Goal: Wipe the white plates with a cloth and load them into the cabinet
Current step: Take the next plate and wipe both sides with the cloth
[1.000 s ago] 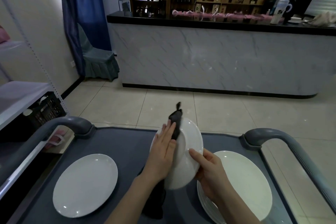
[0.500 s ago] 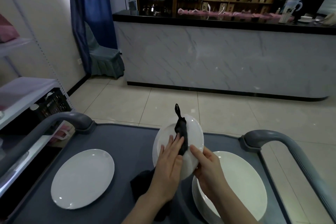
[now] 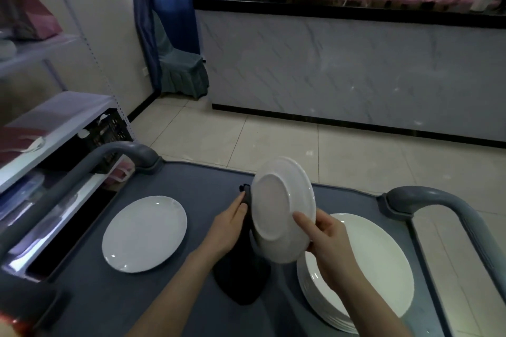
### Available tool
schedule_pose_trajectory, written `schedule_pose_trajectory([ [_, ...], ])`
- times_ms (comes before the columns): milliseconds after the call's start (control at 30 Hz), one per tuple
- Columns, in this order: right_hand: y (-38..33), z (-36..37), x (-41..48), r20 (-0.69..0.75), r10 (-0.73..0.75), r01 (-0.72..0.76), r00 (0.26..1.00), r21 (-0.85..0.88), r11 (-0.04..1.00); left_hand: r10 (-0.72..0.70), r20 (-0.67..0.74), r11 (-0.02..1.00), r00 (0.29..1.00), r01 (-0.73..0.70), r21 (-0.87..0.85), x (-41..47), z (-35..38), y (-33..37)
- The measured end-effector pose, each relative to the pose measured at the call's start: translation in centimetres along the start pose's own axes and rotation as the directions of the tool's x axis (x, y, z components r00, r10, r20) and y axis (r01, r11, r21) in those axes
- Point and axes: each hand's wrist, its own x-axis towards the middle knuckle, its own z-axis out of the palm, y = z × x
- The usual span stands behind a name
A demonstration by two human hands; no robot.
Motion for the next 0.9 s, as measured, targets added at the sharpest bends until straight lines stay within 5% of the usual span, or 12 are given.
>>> schedule_pose_trajectory([
  [167,-0.9,1.4,0.1,0.106,-0.176,0.202,0.979,-0.330,0.922,0.020,-0.067,0.999,0.998,-0.017,0.046,-0.1,-3.1,-0.3],
  [267,-1.3,3.2,-0.1,0.213,-0.242,0.316,0.947,-0.470,0.824,-0.024,-0.203,0.974,0.979,-0.023,-0.224,-0.8,-5.9,0.3],
  [400,-0.7,6.7,-0.3,0.411,-0.327,0.524,0.851,-0.708,0.473,-0.224,-0.132,0.764,0.966,0.090,-0.638,-2.3,-10.7,0.7],
  [500,0.2,10.2,-0.3,0.593,-0.385,0.684,0.707,-0.711,0.161,-0.254,-0.110,0.746,0.961,0.123,-0.654,-3.3,-14.2,-0.8],
  [633,1.9,14.7,0.1,0.711,-0.353,0.762,0.608,-0.648,0.009,-0.282,-0.135,0.780,0.950,0.145,-0.609,-3.9,-17.9,-4.1],
  [767,4.5,18.7,2.0,0.714,-0.133,0.726,0.687,-0.678,0.113,-0.376,-0.186,0.741,0.908,0.175,-0.648,-3.6,-20.7,-7.5],
  [900,5.9,20.9,3.7,0.557,0.098,0.416,0.825,-0.715,0.562,-0.437,-0.225,0.724,0.871,0.192,-0.662,-3.4,-23.1,-11.4],
])
